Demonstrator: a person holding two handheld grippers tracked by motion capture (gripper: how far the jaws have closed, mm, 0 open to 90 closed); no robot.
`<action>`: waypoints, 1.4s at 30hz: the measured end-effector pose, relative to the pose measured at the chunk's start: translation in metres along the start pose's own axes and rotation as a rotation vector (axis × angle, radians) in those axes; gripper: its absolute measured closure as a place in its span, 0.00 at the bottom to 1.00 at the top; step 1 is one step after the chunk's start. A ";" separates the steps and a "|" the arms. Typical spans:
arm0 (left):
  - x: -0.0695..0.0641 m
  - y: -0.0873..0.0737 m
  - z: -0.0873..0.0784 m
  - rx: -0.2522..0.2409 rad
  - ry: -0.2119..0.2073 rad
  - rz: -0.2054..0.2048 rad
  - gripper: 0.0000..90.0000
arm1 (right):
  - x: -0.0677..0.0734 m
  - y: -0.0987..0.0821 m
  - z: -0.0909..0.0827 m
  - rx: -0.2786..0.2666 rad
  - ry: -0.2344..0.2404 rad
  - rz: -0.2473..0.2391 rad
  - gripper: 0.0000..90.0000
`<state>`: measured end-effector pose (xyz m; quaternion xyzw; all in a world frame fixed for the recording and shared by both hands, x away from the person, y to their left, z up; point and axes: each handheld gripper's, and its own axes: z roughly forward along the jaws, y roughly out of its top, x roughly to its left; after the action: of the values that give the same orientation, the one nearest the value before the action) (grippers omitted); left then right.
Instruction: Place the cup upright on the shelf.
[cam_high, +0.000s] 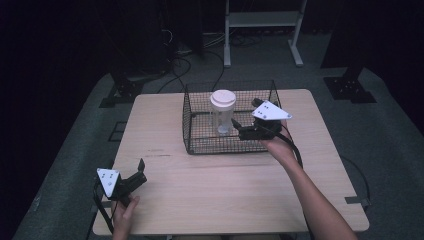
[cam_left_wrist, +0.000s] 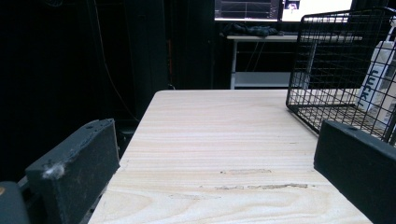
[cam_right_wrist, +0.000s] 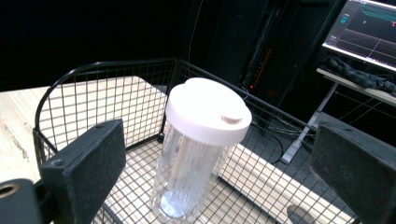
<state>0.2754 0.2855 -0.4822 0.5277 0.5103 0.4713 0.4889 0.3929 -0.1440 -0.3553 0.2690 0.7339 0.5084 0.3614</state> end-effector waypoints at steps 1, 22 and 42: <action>0.000 0.000 0.000 0.000 0.000 0.000 0.00 | 0.000 -0.002 -0.001 0.003 0.001 0.003 0.03; -0.001 0.000 0.000 0.001 -0.004 0.007 0.00 | 0.004 -0.034 -0.024 0.042 0.018 0.008 0.03; -0.001 0.000 0.000 0.002 -0.004 0.010 0.00 | 0.005 -0.053 -0.039 0.063 0.022 0.024 0.03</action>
<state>0.2756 0.2848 -0.4823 0.5315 0.5072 0.4722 0.4871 0.3565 -0.1796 -0.3981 0.2832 0.7504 0.4921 0.3383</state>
